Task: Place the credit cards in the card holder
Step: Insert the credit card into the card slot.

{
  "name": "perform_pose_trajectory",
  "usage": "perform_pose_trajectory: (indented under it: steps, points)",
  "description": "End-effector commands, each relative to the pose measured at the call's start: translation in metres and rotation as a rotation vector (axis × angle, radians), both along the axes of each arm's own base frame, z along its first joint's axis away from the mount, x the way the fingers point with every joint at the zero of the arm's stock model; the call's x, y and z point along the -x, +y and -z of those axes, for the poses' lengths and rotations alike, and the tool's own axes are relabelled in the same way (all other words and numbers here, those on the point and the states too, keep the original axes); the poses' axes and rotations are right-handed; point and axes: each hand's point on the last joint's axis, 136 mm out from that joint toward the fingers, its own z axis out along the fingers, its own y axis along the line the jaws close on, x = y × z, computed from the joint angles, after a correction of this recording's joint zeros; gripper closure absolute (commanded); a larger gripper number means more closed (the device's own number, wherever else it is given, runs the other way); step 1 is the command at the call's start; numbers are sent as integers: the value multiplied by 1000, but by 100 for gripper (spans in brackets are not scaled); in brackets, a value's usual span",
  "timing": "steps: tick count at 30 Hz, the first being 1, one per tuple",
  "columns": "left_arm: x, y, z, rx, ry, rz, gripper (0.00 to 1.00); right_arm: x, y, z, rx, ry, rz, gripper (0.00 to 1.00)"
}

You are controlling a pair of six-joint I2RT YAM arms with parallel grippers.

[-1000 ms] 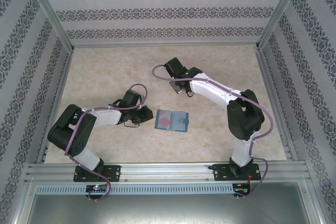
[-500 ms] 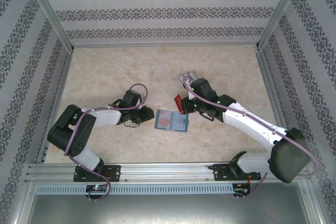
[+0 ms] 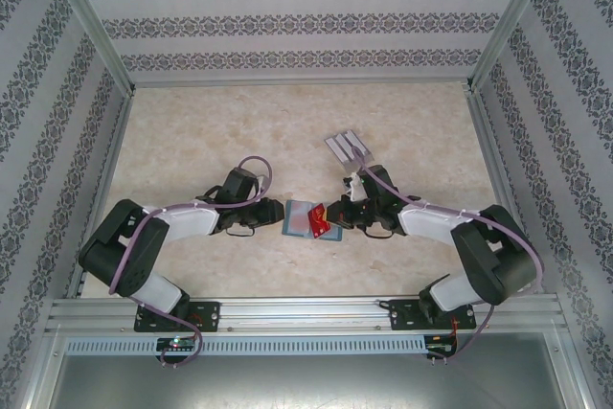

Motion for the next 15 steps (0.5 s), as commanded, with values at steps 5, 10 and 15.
perform_pose_trajectory:
  steps: [5, 10, 15]
  points:
    - [-2, -7, 4, -37, 0, 32, 64, -6, 4, 1, -59, 25, 3, 100]
    - [-2, -6, 7, -60, 8, 25, 65, -6, -2, 11, -30, 30, 44, 100]
    - [-2, -4, 12, -85, 26, 16, 70, -9, -10, 22, 2, 30, 147, 100]
